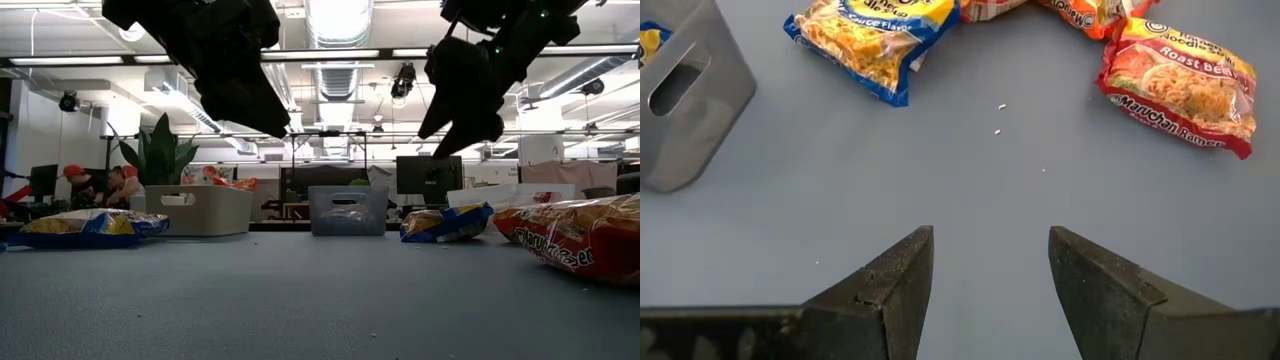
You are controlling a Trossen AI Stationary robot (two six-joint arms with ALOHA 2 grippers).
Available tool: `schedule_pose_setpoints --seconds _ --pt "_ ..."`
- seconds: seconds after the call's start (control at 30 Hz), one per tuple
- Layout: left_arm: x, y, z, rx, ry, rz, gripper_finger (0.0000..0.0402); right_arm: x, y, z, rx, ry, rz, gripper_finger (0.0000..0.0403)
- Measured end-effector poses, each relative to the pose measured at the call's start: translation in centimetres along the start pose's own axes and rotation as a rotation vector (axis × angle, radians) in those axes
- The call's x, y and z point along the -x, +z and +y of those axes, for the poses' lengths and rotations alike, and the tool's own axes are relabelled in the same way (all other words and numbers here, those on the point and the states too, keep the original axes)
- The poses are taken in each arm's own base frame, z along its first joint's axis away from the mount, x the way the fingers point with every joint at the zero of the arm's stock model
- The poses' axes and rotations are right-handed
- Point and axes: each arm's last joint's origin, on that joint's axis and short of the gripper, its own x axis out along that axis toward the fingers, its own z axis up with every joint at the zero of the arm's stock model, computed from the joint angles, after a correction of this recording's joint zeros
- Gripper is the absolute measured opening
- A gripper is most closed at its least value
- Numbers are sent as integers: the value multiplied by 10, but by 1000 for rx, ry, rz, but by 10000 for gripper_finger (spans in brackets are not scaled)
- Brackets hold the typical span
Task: Sort Maruchan noodles
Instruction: Put the blue noodle pack into the black bin
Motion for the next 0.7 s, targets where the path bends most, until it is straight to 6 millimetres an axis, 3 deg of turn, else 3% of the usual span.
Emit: schedule_pose_setpoints --seconds 0.3,0.7 --pt "0 0 0 20 4 3 182 -2 -1 0 1 -7 12 327" --pt "2 -15 1 296 41 145 182 -2 -1 -1 2 -15 9 327"
